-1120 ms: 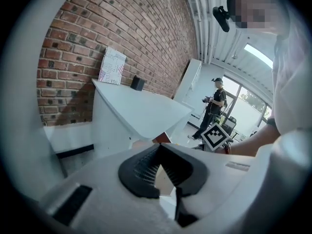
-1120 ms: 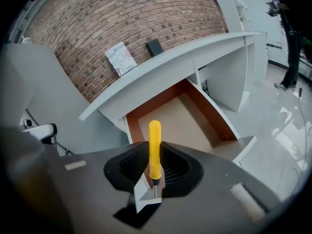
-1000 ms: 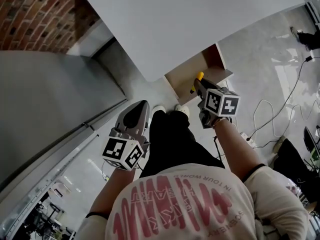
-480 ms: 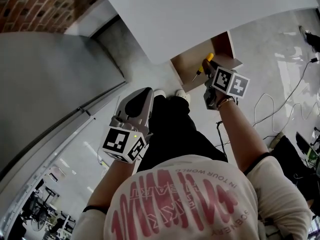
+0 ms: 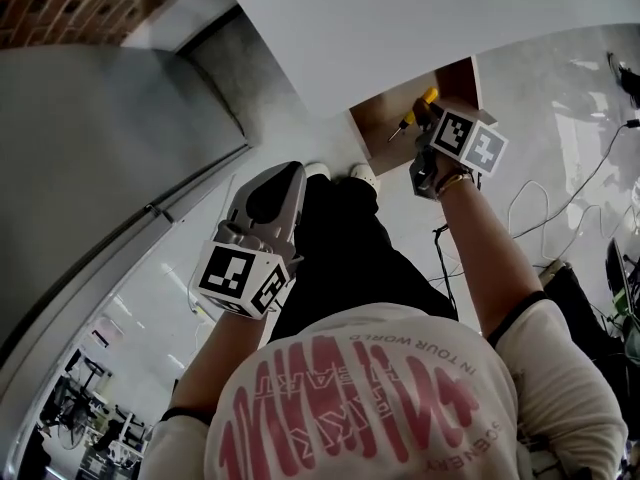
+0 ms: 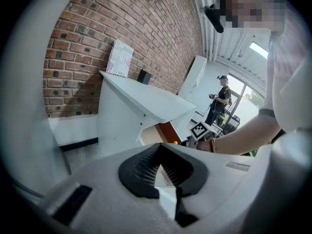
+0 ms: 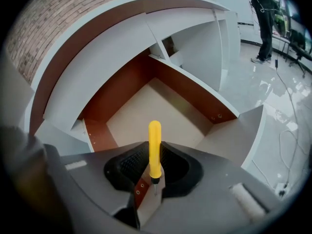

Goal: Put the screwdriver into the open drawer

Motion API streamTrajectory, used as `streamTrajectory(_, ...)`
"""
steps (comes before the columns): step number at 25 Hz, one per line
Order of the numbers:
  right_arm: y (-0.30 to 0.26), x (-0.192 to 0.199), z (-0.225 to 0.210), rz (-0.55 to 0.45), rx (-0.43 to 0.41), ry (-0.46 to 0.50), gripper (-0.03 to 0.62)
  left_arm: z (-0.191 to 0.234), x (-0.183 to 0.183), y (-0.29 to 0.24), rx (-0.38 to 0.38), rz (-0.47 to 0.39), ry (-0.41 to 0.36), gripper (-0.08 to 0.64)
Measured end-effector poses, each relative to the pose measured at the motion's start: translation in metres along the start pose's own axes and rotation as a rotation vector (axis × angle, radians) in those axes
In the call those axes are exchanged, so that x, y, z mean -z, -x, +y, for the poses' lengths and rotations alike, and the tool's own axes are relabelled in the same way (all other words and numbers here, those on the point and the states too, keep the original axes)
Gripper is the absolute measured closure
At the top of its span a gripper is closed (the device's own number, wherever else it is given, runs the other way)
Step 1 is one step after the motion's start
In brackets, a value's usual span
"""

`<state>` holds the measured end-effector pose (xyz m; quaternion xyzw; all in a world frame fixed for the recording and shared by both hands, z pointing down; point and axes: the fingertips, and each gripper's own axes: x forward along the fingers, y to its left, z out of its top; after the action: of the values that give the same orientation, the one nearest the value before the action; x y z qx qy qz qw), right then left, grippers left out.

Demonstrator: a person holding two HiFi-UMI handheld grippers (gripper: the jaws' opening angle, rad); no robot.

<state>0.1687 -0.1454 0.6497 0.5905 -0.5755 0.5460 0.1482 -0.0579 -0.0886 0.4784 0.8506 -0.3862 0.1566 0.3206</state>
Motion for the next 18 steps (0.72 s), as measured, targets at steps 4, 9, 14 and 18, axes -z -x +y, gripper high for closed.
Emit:
streamTrajectory(4,-0.012,-0.008,0.002,-0.002,0.031,-0.013,0.508,0.016,0.007,-0.001,-0.022,0.009,0.023,0.558)
streamTrajectory(9,-0.016,-0.016,0.001,-0.009,0.021,-0.022,0.508,0.014,0.014,0.0,-0.022,0.019,0.036,0.558)
streamTrajectory(14,-0.026,-0.015,-0.001,-0.001,0.038,0.006,0.508,0.019,0.018,0.001,-0.038,0.016,0.06,0.558)
streamTrajectory(18,-0.035,-0.016,-0.001,0.014,0.044,0.029,0.507,0.023,0.014,-0.001,-0.056,-0.006,0.082,0.558)
